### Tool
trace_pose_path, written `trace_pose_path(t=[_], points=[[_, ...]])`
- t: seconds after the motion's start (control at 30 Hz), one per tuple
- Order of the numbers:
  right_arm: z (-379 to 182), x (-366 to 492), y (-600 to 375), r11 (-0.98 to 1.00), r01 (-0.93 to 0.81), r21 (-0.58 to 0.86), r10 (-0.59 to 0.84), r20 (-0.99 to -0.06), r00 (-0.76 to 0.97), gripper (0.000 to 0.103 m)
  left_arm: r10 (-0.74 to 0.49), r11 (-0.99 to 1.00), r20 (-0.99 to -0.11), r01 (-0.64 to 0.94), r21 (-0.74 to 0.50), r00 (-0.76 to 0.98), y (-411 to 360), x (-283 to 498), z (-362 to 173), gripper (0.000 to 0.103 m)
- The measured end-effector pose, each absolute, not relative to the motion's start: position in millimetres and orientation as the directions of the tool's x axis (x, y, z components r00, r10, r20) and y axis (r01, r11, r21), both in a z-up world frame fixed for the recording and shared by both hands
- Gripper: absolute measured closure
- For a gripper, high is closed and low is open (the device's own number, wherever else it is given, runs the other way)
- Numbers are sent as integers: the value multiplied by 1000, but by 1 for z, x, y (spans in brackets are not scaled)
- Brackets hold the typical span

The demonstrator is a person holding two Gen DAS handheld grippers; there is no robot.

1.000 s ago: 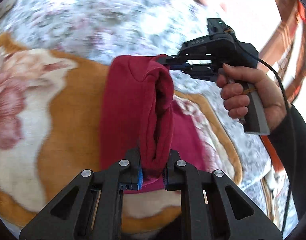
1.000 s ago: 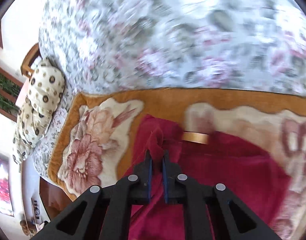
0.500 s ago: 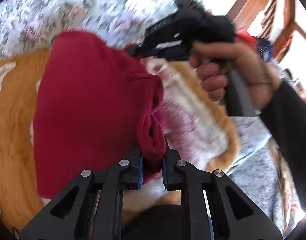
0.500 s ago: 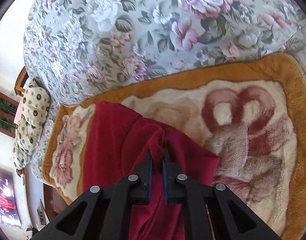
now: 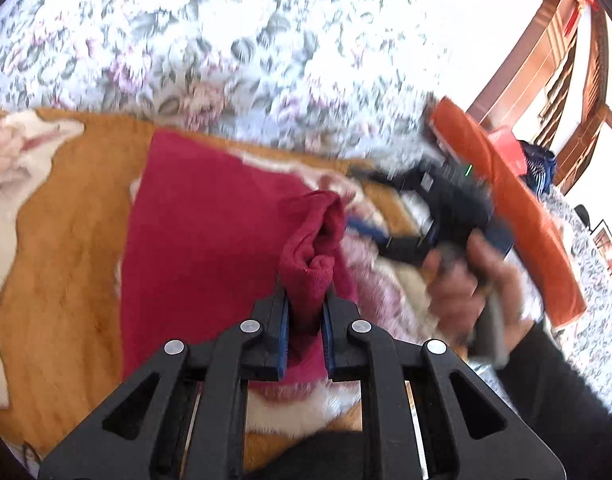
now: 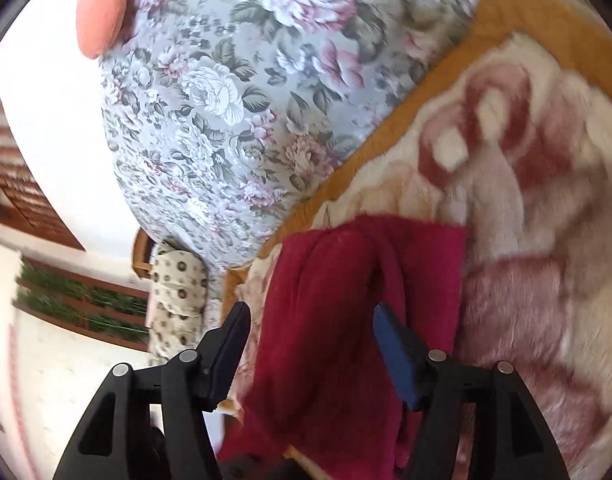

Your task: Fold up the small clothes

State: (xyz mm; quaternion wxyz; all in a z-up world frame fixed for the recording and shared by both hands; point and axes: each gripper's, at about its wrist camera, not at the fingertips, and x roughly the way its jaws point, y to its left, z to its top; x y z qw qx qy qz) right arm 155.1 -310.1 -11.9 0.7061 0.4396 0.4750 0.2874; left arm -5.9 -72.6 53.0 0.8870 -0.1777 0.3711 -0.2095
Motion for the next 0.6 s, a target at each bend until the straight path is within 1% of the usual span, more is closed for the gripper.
trace_pose_path(t=[0.13, 0.2, 0.3, 0.37, 0.43, 0.47, 0.5, 0.53, 0.57, 0.6], points=[[-34, 158, -291, 390, 73, 918, 857, -391, 335, 38, -502, 846, -559, 242, -475, 660, -68, -6, 68, 91], [-40, 163, -280, 347, 86, 934, 878, -355, 322, 38, -505, 845, -557, 246, -474, 660, -68, -10, 67, 91], [-43, 177, -269, 296, 103, 949, 892, -314, 325, 36, -511, 843, -562, 254, -474, 650, -71, -14, 61, 91], [-42, 189, -266, 284, 113, 952, 893, -305, 331, 36, -514, 846, -575, 267, -461, 637, -78, -16, 55, 91], [-34, 201, -261, 295, 81, 952, 898, -305, 318, 38, -507, 856, -590, 286, -430, 629, -88, -20, 49, 91], [-30, 204, -260, 318, 53, 947, 895, -318, 314, 49, -503, 860, -598, 295, -416, 624, -93, -22, 46, 91], [-21, 205, -259, 388, 9, 922, 875, -372, 310, 71, -500, 864, -605, 303, -403, 620, -98, -24, 43, 91], [-13, 206, -256, 464, -32, 885, 848, -433, 304, 82, -495, 868, -612, 312, -386, 617, -103, -24, 40, 91], [-7, 206, -254, 529, -63, 846, 819, -489, 299, 86, -487, 873, -623, 325, -363, 612, -109, -25, 37, 91], [-2, 205, -255, 580, -83, 810, 790, -535, 300, 88, -485, 874, -630, 336, -350, 606, -114, -25, 35, 91]])
